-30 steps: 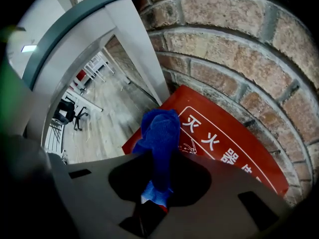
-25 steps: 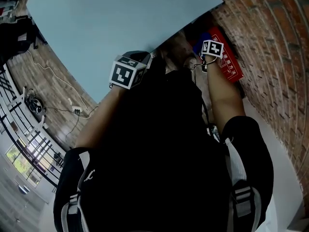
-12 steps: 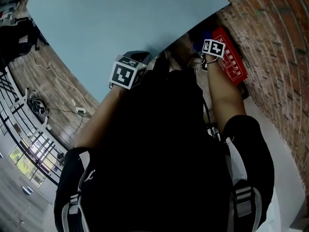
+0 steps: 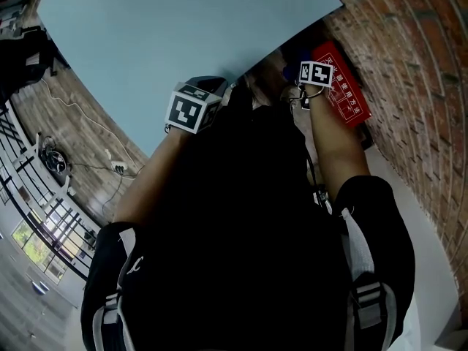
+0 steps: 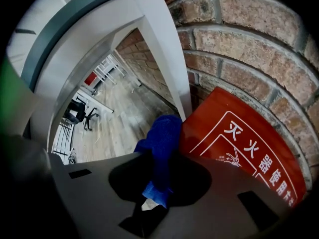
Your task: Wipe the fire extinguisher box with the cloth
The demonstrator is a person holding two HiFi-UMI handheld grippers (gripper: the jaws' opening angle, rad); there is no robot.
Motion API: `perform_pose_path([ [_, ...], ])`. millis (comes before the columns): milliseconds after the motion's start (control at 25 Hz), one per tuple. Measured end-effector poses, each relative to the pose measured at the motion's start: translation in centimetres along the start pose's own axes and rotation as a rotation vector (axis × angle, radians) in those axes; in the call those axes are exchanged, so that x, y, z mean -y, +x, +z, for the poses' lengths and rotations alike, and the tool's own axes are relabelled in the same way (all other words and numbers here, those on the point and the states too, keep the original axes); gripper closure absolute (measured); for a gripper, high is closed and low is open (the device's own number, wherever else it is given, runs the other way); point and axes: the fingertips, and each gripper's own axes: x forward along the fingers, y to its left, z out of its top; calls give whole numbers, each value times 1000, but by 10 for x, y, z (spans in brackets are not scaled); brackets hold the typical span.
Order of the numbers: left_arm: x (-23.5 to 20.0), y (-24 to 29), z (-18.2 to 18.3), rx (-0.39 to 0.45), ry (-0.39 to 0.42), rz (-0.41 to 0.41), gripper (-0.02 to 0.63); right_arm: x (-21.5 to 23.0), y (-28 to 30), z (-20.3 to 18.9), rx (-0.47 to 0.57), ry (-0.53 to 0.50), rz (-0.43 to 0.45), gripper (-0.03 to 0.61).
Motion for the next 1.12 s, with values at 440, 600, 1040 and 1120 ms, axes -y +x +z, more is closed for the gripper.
perform_pose_path([
  [440, 22, 10, 17, 6, 9, -24, 603, 4, -10, -35, -72, 3, 56, 495],
  [600, 34, 16, 27, -9, 51, -43, 603, 12, -16, -46, -81, 38, 54, 495],
  [1040, 66, 31, 42, -47, 161, -82, 603, 37, -29, -67, -66, 163, 65, 495],
  [1120, 72, 33, 44, -53, 166, -81, 603, 42, -32, -70, -61, 175, 71, 495],
])
